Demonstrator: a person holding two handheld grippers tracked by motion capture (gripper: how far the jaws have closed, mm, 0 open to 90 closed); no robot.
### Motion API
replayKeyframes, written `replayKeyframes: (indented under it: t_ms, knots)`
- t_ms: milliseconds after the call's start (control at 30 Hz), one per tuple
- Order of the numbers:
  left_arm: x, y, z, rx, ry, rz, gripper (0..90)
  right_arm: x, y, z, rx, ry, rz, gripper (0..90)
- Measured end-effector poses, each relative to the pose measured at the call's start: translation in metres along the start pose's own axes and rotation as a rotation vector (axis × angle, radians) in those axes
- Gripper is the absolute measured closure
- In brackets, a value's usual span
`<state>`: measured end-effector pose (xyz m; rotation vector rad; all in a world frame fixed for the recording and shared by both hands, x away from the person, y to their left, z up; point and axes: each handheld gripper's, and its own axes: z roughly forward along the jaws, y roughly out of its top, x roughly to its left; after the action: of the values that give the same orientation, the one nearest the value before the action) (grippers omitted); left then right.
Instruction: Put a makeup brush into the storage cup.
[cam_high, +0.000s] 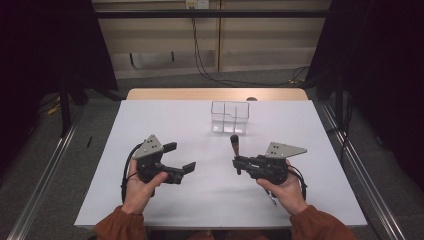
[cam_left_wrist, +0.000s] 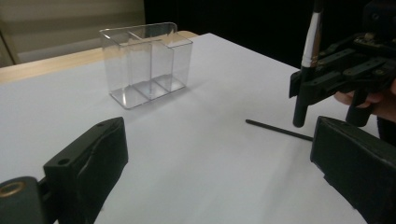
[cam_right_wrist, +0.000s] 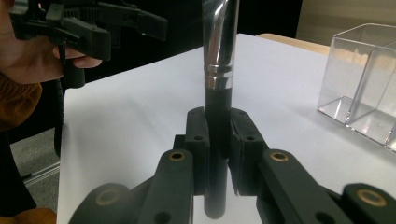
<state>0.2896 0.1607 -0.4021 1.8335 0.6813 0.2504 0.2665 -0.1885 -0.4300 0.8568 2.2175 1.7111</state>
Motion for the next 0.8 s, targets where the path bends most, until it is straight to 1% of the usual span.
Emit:
replayKeyframes:
  t_ms: [67, 133, 167, 267, 333, 400, 433, 500, 567, 633, 700, 733, 767, 800]
  knots:
    - [0.002, -0.002, -0.005, -0.010, 0.027, 0.002, 4.2, -0.001, 0.001, -0.002, -0.009, -0.004, 0.001, 79.8]
    - [0.004, -0.003, -0.010, -0.026, 0.030, 0.012, 4.1, -0.003, 0.002, -0.004, -0.017, -0.008, -0.001, 79.8]
    - [0.005, -0.004, -0.012, -0.028, 0.042, 0.014, 3.7, -0.003, 0.003, -0.005, -0.018, -0.011, 0.002, 79.8]
    - [0.008, -0.008, -0.018, -0.035, 0.081, 0.002, 3.6, -0.006, 0.004, -0.007, -0.028, -0.020, 0.006, 79.9]
    - [0.010, -0.012, -0.020, -0.044, 0.090, -0.007, 3.6, -0.008, 0.005, -0.009, -0.032, -0.026, 0.006, 79.8]
    - [0.012, -0.016, -0.022, -0.049, 0.102, 0.010, 3.6, -0.009, 0.005, -0.009, -0.032, -0.028, 0.009, 79.8]
    - [0.014, -0.019, -0.024, -0.054, 0.123, 0.006, 3.6, -0.009, 0.005, -0.009, -0.035, -0.029, 0.010, 79.8]
    - [0.017, -0.022, -0.027, -0.075, 0.130, -0.016, 3.6, -0.010, 0.006, -0.009, -0.034, -0.030, 0.010, 79.9]
    - [0.017, -0.023, -0.030, -0.081, 0.159, 0.000, 3.6, -0.010, 0.006, -0.009, -0.034, -0.031, 0.009, 79.8]
    - [0.017, -0.026, -0.033, -0.089, 0.162, -0.004, 3.6, -0.010, 0.006, -0.009, -0.035, -0.032, 0.006, 79.8]
    - [0.015, -0.030, -0.036, -0.082, 0.176, 0.014, 3.6, -0.011, 0.007, -0.009, -0.035, -0.035, 0.003, 79.9]
    - [0.014, -0.031, -0.037, -0.084, 0.179, 0.018, 3.4, -0.012, 0.007, -0.009, -0.034, -0.041, -0.001, 79.9]
    - [0.013, -0.033, -0.039, -0.081, 0.172, 0.028, 3.1, -0.013, 0.007, -0.009, -0.035, -0.046, -0.003, 79.9]
    - [0.012, -0.035, -0.040, -0.083, 0.176, 0.036, 3.0, -0.015, 0.008, -0.009, -0.040, -0.046, 0.003, 79.9]
